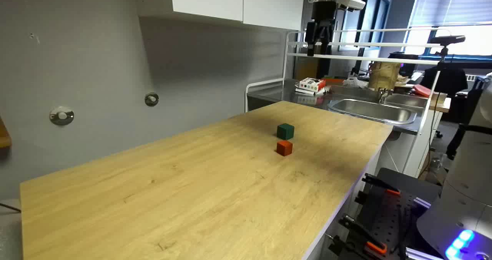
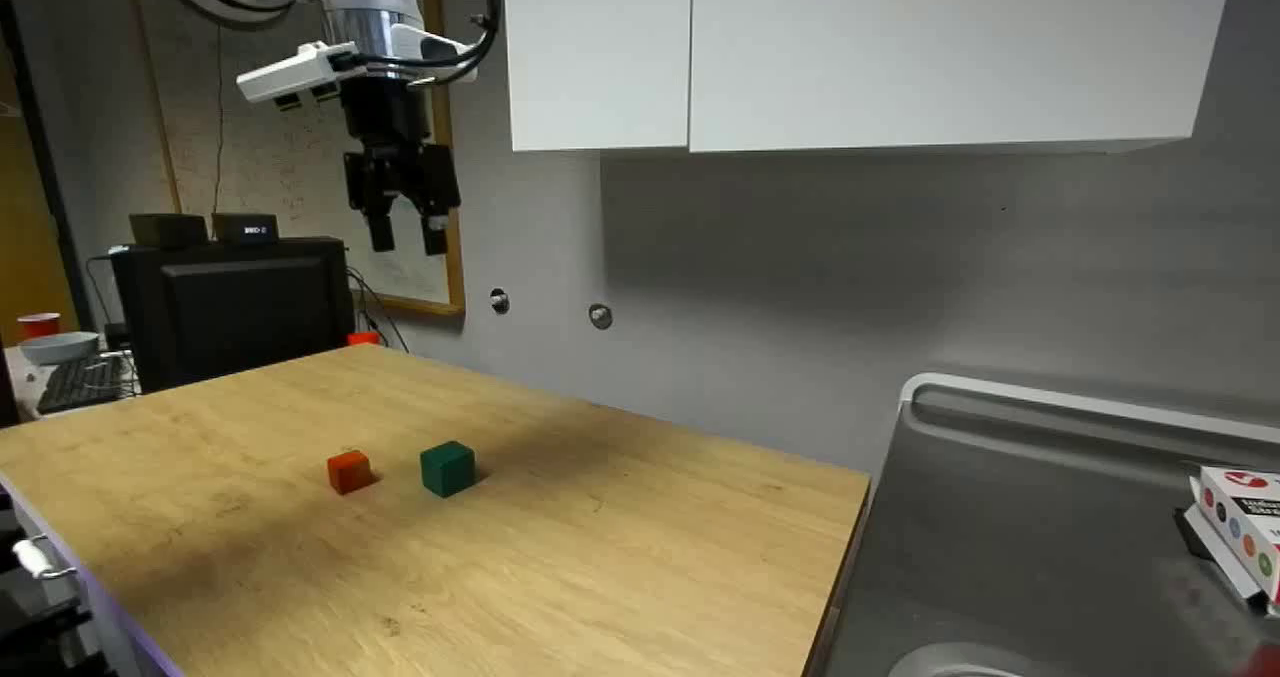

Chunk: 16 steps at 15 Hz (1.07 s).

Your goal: Put the orange block on top of green block

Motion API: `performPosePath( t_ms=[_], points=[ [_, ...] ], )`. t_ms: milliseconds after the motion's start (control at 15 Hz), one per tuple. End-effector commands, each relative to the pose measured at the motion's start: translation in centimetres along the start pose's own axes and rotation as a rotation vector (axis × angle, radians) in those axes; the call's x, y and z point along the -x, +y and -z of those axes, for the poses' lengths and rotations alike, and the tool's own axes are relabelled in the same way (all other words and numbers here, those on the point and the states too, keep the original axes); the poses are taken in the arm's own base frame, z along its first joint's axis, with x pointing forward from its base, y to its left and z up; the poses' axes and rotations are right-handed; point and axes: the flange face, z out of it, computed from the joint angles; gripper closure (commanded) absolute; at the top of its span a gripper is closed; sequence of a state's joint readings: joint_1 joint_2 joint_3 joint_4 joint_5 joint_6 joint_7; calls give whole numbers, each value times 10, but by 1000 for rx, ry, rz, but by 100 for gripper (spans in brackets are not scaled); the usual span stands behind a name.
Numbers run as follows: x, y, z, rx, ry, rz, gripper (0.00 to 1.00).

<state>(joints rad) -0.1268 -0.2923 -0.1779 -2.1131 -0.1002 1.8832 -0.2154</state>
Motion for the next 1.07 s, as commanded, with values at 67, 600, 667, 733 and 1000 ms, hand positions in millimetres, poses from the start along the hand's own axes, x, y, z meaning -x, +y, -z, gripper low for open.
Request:
performPosePath(
  t_ms=[67,600,667,733,1000],
  points=[
    [-1,0,2,1,3,0,0],
    [0,0,3,1,6,-1,0],
    [0,1,3,1,6,-1,0],
    [0,0,3,1,6,-1,0],
    [-3,1,0,5,0,-17,0]
  ],
)
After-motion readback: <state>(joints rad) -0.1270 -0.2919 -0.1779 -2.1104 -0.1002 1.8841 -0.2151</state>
